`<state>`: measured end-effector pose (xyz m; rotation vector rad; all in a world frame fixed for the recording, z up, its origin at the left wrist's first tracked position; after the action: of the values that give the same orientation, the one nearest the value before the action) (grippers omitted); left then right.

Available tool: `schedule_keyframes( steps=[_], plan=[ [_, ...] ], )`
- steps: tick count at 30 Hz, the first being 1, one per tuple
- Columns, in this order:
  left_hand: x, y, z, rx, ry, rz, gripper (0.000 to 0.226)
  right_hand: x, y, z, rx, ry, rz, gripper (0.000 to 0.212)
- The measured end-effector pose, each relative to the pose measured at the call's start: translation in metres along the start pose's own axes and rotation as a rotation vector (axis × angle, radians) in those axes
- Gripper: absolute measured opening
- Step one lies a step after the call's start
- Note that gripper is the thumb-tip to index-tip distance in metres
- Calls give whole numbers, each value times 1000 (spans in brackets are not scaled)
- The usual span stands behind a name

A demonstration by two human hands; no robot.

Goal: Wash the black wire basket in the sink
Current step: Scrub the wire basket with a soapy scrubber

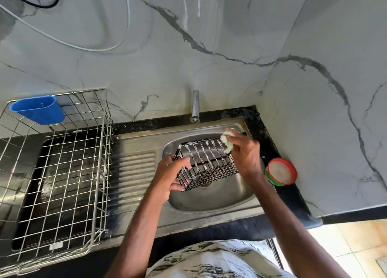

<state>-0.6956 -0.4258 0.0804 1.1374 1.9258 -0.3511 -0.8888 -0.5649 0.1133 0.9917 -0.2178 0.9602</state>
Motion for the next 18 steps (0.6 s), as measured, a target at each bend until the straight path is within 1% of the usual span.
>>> schedule_keyframes(
  steps=[2,3,5,9,12,15,18],
  plan=[
    [1,0,1,17,7,-7,87,-14,5,2,-60,-105,-50,33],
    [1,-1,2,23,1,-3,84,-14,4,2,-77,-120,-66,33],
    [-1,-5,2,29,-10,4,72,6,-5,0,-67,-54,-49,36],
    [-3,-6,8,17,-23,11,51,59,-26,-15,28,150,114,36],
    [-3,-2,10,13,-31,22,42,61,-31,-13,64,224,162,41],
    [-3,1,10,24,-45,27,43,30,-28,2,74,180,79,42],
    [-3,2,12,26,-60,30,41,-15,-16,17,34,28,-2,34]
  ],
)
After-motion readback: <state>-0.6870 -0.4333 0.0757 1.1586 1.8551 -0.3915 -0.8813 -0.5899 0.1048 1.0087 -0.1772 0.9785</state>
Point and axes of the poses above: each hand's wrist, its own z-axis towards the middle knuckle, its own y-axis out of the back of the hand, x = y × z, the point moved 4 cm from there along z, towards the middle knuckle, and after that the axes turned 10 degrees about -x, right-handed, at the moved point
